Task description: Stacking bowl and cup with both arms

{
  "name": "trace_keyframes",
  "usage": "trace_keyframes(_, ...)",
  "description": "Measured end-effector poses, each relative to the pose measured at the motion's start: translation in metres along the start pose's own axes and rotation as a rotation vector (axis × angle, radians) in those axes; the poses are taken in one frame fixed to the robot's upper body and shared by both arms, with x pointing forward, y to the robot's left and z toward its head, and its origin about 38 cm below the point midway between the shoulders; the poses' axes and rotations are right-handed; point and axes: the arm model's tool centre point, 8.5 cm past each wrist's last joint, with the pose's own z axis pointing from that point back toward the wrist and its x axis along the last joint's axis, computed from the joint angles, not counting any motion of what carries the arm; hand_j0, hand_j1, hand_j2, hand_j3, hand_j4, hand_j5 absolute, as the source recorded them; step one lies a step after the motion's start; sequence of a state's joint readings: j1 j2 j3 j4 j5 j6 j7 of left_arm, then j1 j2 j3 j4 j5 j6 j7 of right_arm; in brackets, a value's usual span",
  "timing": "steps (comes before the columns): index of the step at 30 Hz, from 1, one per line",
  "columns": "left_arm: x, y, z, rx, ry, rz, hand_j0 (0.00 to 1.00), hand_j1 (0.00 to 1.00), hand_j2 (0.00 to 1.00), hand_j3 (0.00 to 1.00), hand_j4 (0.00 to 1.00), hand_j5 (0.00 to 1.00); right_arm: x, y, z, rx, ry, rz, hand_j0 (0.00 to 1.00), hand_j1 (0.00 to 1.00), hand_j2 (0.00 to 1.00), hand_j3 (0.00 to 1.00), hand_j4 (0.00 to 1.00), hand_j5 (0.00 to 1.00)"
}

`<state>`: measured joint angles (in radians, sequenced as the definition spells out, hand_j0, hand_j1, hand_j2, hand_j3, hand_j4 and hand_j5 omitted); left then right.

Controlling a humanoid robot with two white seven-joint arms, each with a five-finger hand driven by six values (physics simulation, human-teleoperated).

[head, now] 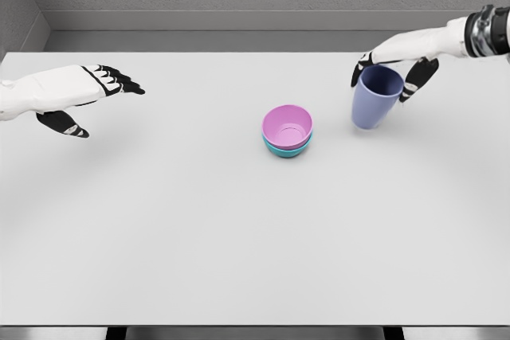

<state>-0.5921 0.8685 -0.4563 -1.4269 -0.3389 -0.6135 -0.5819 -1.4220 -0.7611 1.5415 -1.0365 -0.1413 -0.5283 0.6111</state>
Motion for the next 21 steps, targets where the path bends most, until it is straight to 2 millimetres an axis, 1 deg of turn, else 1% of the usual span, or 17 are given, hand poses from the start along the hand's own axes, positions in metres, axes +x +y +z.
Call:
trace_keyframes(2, 0.000, 0.000, 0.000, 0.000, 0.000, 0.001, 1.00, 1.00, 1.00, 1.00, 1.00, 1.00, 0.002, -0.004, 0.002, -0.005, -0.004, 0.011, 0.72, 0.72, 0.72, 0.72, 0.72, 0.72)
trace_keyframes(12, 0.000, 0.000, 0.000, 0.000, 0.000, 0.002, 1.00, 1.00, 1.00, 1.00, 1.00, 1.00, 0.011, -0.012, 0.001, -0.011, -0.026, 0.036, 0.72, 0.72, 0.72, 0.72, 0.72, 0.72)
trace_keyframes(19, 0.000, 0.000, 0.000, 0.000, 0.001, 0.002, 1.00, 1.00, 1.00, 1.00, 1.00, 1.00, 0.018, -0.023, 0.004, -0.024, -0.036, 0.061, 0.72, 0.72, 0.72, 0.72, 0.72, 0.72)
trace_keyframes(21, 0.000, 0.000, 0.000, -0.001, 0.001, 0.002, 1.00, 1.00, 1.00, 1.00, 1.00, 1.00, 0.022, -0.028, 0.002, -0.027, -0.045, 0.073, 0.72, 0.72, 0.72, 0.72, 0.72, 0.72)
